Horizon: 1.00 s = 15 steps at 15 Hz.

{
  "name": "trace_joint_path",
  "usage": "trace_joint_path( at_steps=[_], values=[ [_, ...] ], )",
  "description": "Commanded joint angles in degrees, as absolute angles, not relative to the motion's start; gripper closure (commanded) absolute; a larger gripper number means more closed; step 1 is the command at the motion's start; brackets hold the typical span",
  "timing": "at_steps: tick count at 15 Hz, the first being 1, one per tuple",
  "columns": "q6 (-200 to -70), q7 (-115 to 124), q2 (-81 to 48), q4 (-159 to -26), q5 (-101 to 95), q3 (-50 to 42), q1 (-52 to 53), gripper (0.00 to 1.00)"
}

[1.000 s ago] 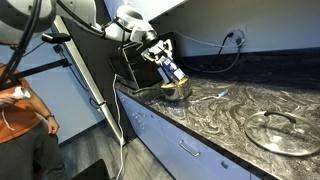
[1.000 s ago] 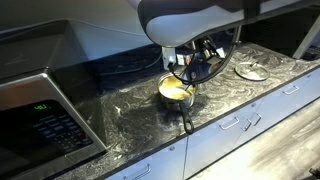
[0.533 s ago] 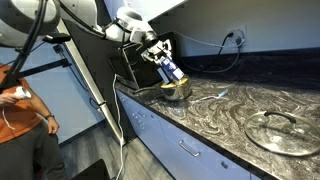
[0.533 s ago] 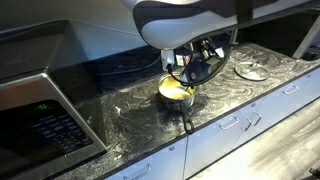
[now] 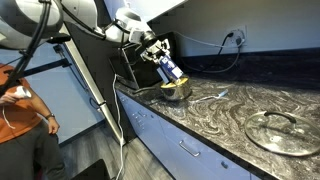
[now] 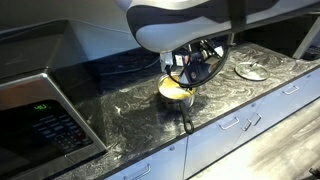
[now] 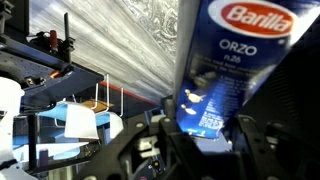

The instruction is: Pour the contents in the box into the pot

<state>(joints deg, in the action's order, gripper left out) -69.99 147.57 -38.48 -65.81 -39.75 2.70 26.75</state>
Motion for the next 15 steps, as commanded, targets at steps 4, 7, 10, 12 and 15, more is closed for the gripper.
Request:
trace_joint_path(
  at_steps=[4, 7, 10, 12, 15],
  values=[
    [-65.9, 145.9, -40.8, -60.9, -41.3, 2.2, 28.3, 0.80],
    [-65.0, 145.6, -41.6, -59.6, -41.6, 2.1, 28.8, 0.80],
    [-64.2, 145.1, -42.2, -58.6, -41.9, 2.0, 29.1, 0.80],
    [-63.8, 144.6, -42.4, -58.4, -42.3, 2.2, 29.1, 0.80],
    [-63.2, 144.2, -43.1, -57.5, -43.1, 2.2, 29.4, 0.80]
  ],
)
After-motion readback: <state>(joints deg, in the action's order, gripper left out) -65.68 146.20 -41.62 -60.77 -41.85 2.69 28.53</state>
